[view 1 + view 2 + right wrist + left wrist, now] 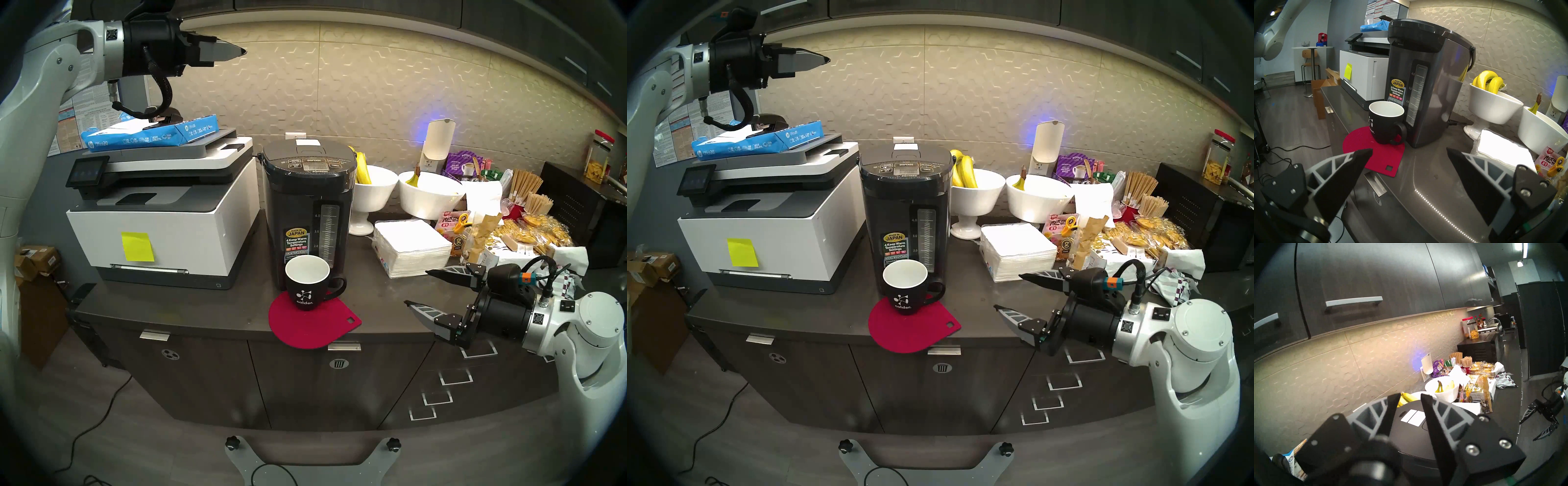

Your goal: Press the water dispenser button and fill the cup

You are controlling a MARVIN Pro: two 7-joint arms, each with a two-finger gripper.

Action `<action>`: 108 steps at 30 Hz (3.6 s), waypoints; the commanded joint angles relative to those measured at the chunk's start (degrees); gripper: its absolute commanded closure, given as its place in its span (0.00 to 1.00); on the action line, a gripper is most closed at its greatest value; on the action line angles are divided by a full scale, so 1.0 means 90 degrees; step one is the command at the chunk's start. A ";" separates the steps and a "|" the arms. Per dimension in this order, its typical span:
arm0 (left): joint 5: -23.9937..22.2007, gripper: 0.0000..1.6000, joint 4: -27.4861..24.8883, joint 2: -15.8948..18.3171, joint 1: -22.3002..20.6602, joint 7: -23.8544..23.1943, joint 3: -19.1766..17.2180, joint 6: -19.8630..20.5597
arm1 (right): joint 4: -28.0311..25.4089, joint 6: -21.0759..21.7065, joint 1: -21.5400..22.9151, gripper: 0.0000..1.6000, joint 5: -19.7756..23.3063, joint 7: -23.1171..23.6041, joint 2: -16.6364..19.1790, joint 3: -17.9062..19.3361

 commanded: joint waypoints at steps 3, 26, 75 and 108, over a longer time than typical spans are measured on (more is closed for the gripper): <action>0.0303 0.46 0.0312 -0.0386 -0.0836 -0.0521 0.0265 0.0090 | -0.0079 0.0000 0.0027 0.00 -0.0003 -0.0005 0.0014 0.0000; 0.0856 1.00 0.0515 -0.0717 -0.1847 -0.1575 0.1295 0.0515 | -0.0081 0.0003 0.0027 0.00 -0.0004 -0.0007 0.0013 0.0000; 0.1278 1.00 0.0562 -0.0408 -0.1161 -0.2152 0.1735 0.0106 | -0.0085 0.0008 0.0027 0.00 -0.0007 -0.0009 0.0013 -0.0001; 0.1593 1.00 0.0517 -0.0444 -0.1166 -0.1925 0.1756 -0.0021 | -0.0085 0.0008 0.0027 0.00 -0.0007 -0.0009 0.0012 -0.0001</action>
